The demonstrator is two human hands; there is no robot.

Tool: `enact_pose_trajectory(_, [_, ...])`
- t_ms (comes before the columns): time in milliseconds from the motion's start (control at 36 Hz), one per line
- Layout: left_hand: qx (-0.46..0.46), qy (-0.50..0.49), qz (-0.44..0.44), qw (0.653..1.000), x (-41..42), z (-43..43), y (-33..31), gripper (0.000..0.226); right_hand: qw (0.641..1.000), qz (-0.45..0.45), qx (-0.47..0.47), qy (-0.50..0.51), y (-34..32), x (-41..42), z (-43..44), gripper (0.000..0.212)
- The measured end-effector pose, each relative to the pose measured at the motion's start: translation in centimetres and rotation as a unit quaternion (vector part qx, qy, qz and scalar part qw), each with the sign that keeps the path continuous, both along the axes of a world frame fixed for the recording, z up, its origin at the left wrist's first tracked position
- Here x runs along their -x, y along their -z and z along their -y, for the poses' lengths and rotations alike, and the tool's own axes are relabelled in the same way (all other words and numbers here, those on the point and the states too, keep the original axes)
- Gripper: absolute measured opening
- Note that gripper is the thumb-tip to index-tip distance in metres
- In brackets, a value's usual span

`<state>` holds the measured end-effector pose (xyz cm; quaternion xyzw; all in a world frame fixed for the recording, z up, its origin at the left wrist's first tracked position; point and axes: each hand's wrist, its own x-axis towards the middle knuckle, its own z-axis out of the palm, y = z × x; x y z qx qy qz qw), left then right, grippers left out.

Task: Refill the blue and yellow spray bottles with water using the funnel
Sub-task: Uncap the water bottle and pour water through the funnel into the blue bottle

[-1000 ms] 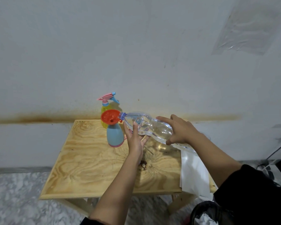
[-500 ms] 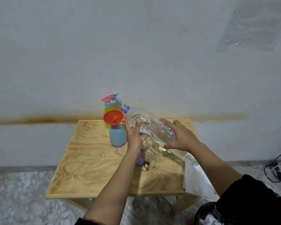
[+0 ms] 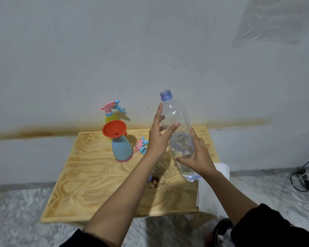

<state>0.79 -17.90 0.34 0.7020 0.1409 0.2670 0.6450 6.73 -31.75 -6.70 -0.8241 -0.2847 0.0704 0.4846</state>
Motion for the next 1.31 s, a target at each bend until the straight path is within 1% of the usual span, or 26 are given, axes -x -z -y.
enact_pose_trajectory(83, [-0.037,0.017,0.003,0.999,-0.6,0.4,0.2,0.073,1.000,0.000,-0.020,0.006,0.7,-0.3,0.0,0.113])
enact_pose_trajectory(167, [-0.054,0.030,-0.006,0.998,-1.1,1.0,0.2,0.074,0.999,-0.002,-0.031,0.011,1.4,-0.8,-0.1,0.113])
enact_pose_trajectory(306, [-0.093,0.028,-0.009,0.995,-1.8,1.6,0.5,0.076,0.999,-0.026,-0.026,0.021,2.1,-1.8,-0.6,0.114])
enact_pose_trajectory(417, [-0.127,0.031,-0.014,0.991,-2.2,2.1,0.8,0.077,0.999,-0.028,-0.016,0.021,2.4,-2.5,-0.7,0.121])
enact_pose_trajectory(528, [-0.139,0.040,-0.009,0.990,-2.5,2.6,1.0,0.077,0.999,-0.032,-0.023,0.016,2.5,-2.7,-0.3,0.117])
enact_pose_trajectory(667, [-0.167,0.047,-0.027,0.984,-2.4,3.2,1.2,0.076,1.000,-0.016,-0.016,0.007,3.3,-3.0,0.5,0.117])
enact_pose_trajectory(806, [-0.237,0.059,-0.042,0.969,-2.2,3.9,1.5,0.076,1.000,-0.005,-0.006,0.020,3.7,-2.9,1.1,0.116])
enact_pose_trajectory(917, [-0.263,0.050,-0.048,0.962,-1.9,4.2,1.9,0.073,0.997,0.056,0.013,0.045,3.7,-2.6,1.4,0.111])
enact_pose_trajectory(972, [-0.276,0.047,-0.046,0.959,-1.7,4.2,2.1,0.073,0.996,0.065,0.024,0.049,3.8,-2.5,1.6,0.112])
enact_pose_trajectory(1028, [-0.278,0.046,-0.042,0.959,-1.5,4.4,2.3,0.074,0.997,0.062,0.027,0.045,3.7,-2.4,1.7,0.113])
enact_pose_trajectory(1167, [-0.237,0.051,-0.041,0.969,-1.2,4.9,2.0,0.078,0.998,0.032,0.033,0.043,3.4,-2.2,1.6,0.115])
enact_pose_trajectory(1306, [-0.234,0.064,-0.038,0.969,-0.8,4.9,1.7,0.082,0.997,0.036,0.046,0.050,3.0,-2.1,1.7,0.114])
